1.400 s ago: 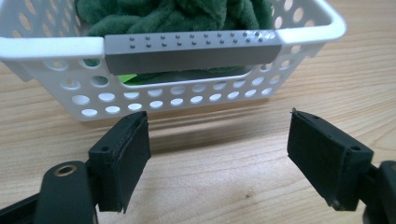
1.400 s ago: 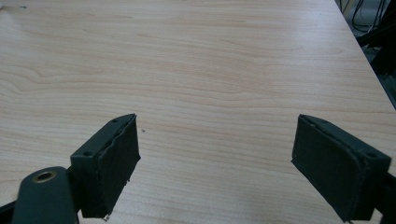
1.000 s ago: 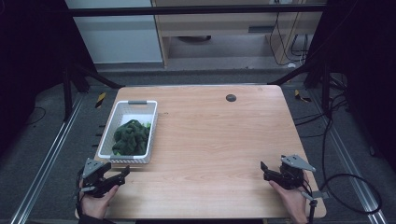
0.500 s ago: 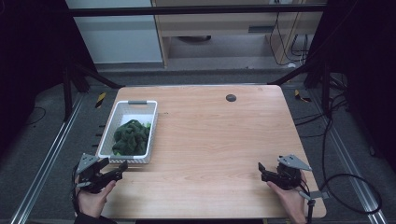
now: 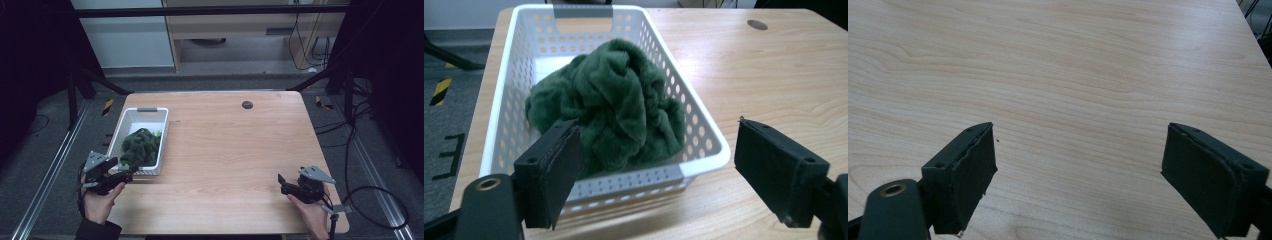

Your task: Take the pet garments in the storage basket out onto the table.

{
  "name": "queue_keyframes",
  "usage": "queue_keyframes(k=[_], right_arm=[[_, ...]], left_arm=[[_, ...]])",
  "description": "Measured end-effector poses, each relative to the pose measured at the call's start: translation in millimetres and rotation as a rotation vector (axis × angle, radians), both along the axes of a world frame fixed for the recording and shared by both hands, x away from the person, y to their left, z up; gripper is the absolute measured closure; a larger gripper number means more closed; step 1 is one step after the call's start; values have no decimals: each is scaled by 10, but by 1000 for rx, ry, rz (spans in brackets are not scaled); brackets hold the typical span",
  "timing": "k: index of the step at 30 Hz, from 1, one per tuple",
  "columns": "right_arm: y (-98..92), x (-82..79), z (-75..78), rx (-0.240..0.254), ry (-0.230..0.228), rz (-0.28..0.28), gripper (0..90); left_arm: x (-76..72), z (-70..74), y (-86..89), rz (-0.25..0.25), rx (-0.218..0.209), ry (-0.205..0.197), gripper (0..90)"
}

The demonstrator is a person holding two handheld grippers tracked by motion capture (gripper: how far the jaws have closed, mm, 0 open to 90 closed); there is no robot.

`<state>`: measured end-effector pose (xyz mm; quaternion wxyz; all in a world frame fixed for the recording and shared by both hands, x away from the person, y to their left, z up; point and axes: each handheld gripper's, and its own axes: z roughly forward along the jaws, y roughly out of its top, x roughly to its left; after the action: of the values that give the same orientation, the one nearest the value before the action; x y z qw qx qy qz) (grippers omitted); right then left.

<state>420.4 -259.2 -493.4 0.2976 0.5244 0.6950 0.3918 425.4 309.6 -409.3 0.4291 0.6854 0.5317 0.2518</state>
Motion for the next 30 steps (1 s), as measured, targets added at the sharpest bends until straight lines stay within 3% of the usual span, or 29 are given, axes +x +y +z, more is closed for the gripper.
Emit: queue_keyframes(k=[7, 16, 23, 30], right_arm=[[-6, -8, 15, 6, -4, -8, 141], [-16, 2, 2, 0, -3, -3, 141], [-16, 3, 2, -3, 0, -2, 141], [-9, 8, -4, -9, 4, 4, 140]], left_arm=[[96, 98, -32, -17, -6, -5, 184], [309, 179, -22, -24, -8, 43, 184], [438, 291, 3, -19, 14, 62, 185], [595, 325, -83, -32, 26, 98, 178]])
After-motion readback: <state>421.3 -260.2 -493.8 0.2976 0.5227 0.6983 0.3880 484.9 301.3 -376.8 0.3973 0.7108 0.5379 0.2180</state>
